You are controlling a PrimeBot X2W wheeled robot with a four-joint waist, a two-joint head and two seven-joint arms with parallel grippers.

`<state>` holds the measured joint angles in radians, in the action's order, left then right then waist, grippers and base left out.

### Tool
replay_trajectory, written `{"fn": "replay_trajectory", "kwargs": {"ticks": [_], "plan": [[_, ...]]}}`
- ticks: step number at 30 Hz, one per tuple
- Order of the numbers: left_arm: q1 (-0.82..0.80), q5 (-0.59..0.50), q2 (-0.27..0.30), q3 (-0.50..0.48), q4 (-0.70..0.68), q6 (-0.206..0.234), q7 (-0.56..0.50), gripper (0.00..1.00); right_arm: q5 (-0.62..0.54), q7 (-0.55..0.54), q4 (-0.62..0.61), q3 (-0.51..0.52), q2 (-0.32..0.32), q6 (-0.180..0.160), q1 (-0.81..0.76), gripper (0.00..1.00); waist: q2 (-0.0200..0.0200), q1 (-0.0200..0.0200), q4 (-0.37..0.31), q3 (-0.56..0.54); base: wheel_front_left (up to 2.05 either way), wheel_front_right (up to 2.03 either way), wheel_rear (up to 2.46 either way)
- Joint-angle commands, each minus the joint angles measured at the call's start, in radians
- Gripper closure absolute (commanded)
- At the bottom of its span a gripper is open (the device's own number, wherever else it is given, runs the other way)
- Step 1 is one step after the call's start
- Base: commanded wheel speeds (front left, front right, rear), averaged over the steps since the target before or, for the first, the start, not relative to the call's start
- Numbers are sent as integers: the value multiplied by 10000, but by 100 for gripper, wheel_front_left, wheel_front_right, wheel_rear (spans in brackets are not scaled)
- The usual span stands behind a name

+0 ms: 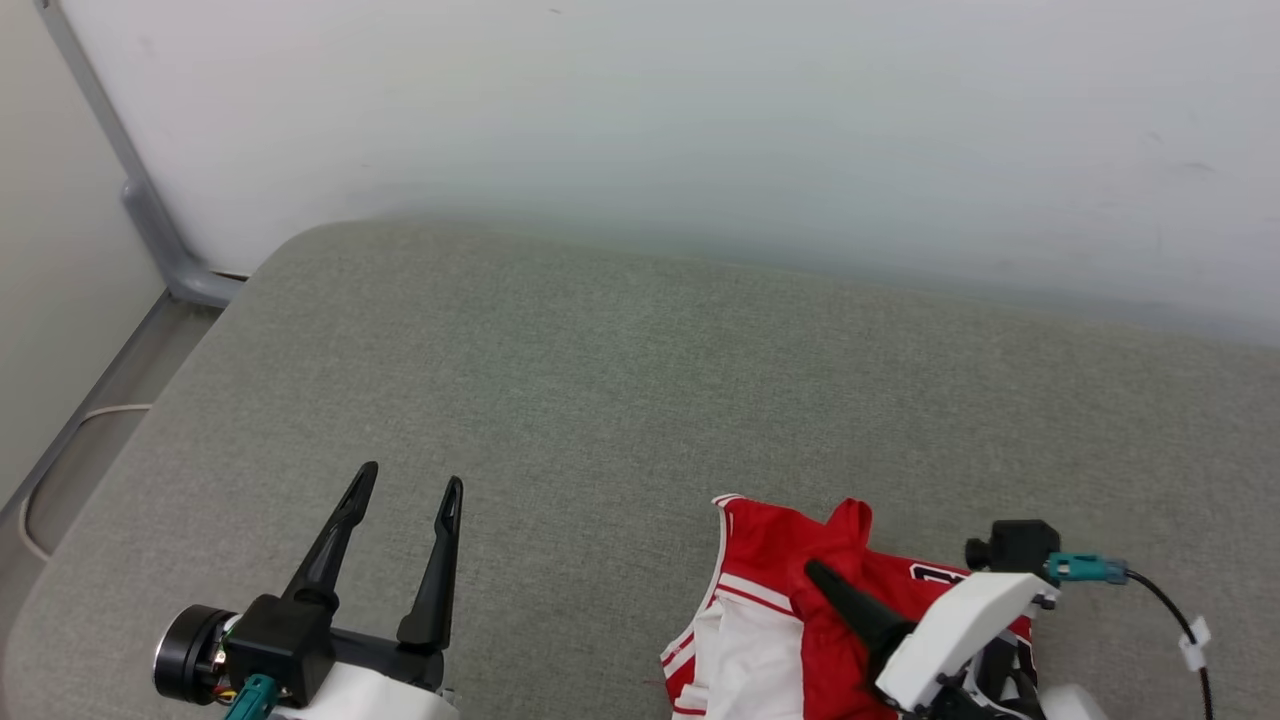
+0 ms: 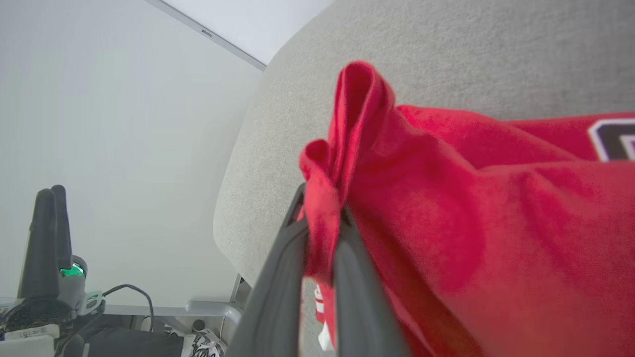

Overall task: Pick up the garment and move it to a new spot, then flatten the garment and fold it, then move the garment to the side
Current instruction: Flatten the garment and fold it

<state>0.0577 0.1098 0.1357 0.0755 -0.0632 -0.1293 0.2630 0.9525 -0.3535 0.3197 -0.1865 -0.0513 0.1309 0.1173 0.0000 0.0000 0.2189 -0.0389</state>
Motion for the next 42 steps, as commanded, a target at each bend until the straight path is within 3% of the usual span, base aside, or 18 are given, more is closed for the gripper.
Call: {"fn": "replay_trajectory", "kwargs": {"ticks": [1, 8, 9, 10, 11, 16, 21, 25, 29, 36, 42], "plan": [[-34, 7, 24, 3, 18, -16, 21, 0, 61, 192, 316, -141, 17, -5, 261, 100, 0, 0, 92, 60, 0, 0, 0], [-87, 3, -21, 54, 71, -16, 23, 0, 270, 1155, 1993, -1277, 15, -5, 1231, 100, 0, 0, 364, 237, 0, 0, 0], [-101, 23, -9, 58, 92, -16, 23, 0, 301, 1286, 2213, -1430, 15, -5, 1348, 67, 0, 0, 388, 246, 0, 0, 0], [-119, 41, 7, 68, 114, -16, 23, 0, 289, 1377, 2402, -1598, 15, -5, 1452, 3, 0, 0, 412, 250, 0, 0, 0], [-137, 54, 19, 75, 136, -16, 21, 0, 367, 1491, 2576, -1741, 20, -4, 1559, 0, 0, 0, 432, 248, 0, 0, 0], [-97, 69, 72, 22, 208, -16, 21, 0, 963, 1888, 2937, -2604, 17, -5, 2019, 0, 0, 0, 443, 131, 0, 0, 0], [43, -5, 62, -63, 183, -16, 21, 0, 1928, 1789, 2473, -3557, 8, -5, 2318, 0, 0, 0, 273, -73, 0, 0, 0], [141, 6, 39, -99, 88, -16, 21, 0, 1819, 1797, 2288, -3571, 5, -5, 2952, 0, 0, 0, -115, -147, 0, 0, 0], [122, 77, -7, -90, 30, -16, 21, 0, -32, 1754, 2430, -2786, -180, -5, 3668, 0, 0, 0, -491, -120, 0, 0, 0], [-112, 307, -183, -103, -35, -16, 21, 0, -4595, 1829, 786, -1795, -2059, -5, 3683, 0, 0, 0, -957, 84, 0, 0, 0], [-198, 484, -292, -116, 54, -16, 21, 0, -6590, 2337, -928, -419, -3105, -5, 2449, 0, 0, 0, -1210, 261, 0, 0, 0]]}}
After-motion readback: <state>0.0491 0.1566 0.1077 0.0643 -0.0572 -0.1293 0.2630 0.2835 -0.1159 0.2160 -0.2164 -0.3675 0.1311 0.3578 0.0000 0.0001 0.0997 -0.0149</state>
